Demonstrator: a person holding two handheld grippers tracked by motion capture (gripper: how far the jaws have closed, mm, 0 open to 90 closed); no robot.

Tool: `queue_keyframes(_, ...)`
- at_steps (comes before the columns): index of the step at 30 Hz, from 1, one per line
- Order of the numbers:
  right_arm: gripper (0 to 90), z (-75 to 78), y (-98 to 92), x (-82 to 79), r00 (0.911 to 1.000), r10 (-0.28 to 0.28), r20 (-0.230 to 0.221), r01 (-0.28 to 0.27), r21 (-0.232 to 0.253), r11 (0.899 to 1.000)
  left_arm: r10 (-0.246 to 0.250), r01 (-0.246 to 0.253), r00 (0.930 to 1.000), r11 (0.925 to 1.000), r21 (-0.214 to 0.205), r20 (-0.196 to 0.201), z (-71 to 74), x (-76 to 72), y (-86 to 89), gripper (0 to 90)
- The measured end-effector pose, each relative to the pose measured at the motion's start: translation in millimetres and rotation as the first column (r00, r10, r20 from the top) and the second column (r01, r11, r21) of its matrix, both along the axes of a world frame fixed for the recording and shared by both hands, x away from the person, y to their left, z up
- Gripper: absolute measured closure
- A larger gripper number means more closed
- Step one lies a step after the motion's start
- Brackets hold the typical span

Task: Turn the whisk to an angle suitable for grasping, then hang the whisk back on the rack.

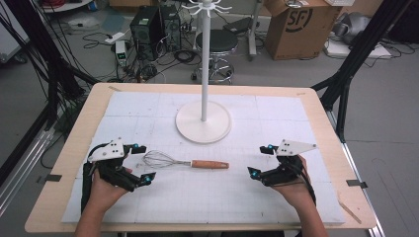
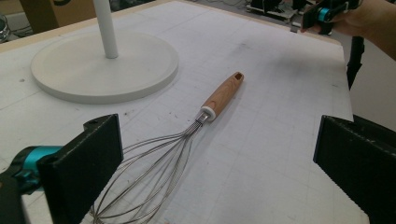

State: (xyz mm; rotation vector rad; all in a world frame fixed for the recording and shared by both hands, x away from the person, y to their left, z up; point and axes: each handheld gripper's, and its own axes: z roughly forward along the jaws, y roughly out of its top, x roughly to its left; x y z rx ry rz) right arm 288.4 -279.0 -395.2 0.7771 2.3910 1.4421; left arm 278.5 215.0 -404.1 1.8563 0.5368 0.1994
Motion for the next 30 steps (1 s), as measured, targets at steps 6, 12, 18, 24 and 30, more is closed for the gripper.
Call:
queue_keyframes(6, 2.5, 5.5, -13.9, -2.8, 0.9997, -0.016, 0.02, 0.015, 0.033, 0.999, -0.004, 0.004, 1.0, 1.0, 0.001, 0.003, 0.8, 0.2, -1.9, 2.0)
queue_keyframes(12, 2.5, 7.9, -22.1, -1.9, 0.999, -0.039, 0.02, 0.038, 0.042, 0.998, -0.015, 0.015, 0.9999, 0.9999, 0.008, -0.004, 1.0, -0.4, -4.7, 2.0)
queue_keyframes(18, 2.6, 5.4, -22.7, -0.4, 0.9986, -0.051, 0.014, 0.05, 0.027, 0.998, -0.028, 0.029, 0.9995, 0.9991, 0.03, -0.016, 1.1, 0.7, -11.4, 2.0)
queue_keyframes(24, 2.6, 4.1, -26.4, 1.1, 0.9982, -0.059, 0.008, 0.058, 0.027, 0.998, -0.031, 0.034, 0.9985, 0.9969, 0.07, -0.044, 5.2, 12.8, -30.0, 2.0)
queue_keyframes(30, 2.6, 5.4, -34.5, 0.2, 0.9969, -0.076, 0.019, 0.075, 0.045, 0.996, -0.062, 0.069, 0.9968, 0.9833, 0.168, -0.05, 12.1, 26.7, -63.8, 2.0)
